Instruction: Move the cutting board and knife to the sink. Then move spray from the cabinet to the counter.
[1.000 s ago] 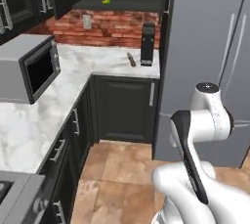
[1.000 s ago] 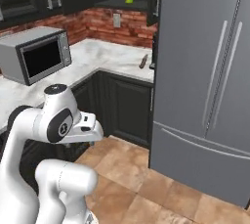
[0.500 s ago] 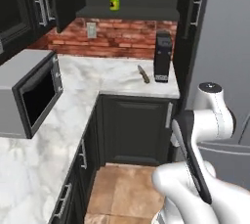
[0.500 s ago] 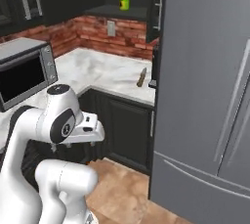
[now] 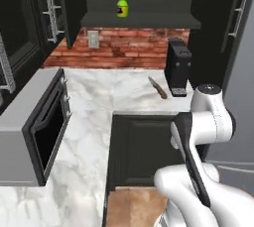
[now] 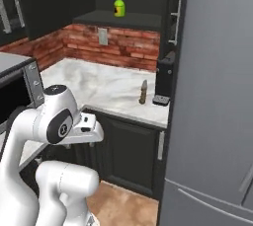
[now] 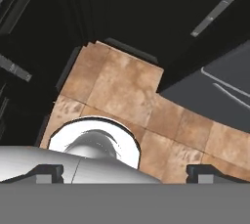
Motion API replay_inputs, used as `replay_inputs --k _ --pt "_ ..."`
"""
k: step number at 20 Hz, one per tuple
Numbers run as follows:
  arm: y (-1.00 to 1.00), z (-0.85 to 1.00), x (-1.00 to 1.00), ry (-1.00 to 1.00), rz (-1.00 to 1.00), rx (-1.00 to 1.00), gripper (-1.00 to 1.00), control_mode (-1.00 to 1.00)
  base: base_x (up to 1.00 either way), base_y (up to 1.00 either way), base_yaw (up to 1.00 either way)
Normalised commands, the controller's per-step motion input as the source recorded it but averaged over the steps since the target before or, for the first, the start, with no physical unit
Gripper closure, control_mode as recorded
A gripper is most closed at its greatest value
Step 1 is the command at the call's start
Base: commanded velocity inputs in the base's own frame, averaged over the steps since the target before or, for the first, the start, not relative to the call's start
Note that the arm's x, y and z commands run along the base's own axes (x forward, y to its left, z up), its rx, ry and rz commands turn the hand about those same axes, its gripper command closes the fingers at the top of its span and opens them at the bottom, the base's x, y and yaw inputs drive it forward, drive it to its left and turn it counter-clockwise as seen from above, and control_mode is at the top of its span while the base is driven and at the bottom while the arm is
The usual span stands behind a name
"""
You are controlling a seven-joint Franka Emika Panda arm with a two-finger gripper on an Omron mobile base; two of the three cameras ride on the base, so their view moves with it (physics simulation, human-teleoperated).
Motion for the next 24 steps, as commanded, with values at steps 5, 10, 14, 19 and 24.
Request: replay_inputs --k 5,10,14,19,24 --pt "0.00 0.00 0.00 0.00 0.00 0.00 -1.00 1.00 0.78 0.04 -0.36" --pt "0.00 0.00 0.00 0.00 0.00 0.00 -1.00 1.00 0.72 0.36 -0.31" --pt "0.00 0.00 0.00 0.00 0.00 0.00 -1.00 1.00 0.63 0.55 -0.24" --pt "0.00 0.00 0.00 0.00 0.00 0.00 -1.00 1.00 0.52 0.39 -0.18" --pt "0.00 0.00 0.00 0.00 0.00 0.00 -1.00 1.00 0.25 0.00 -0.01"
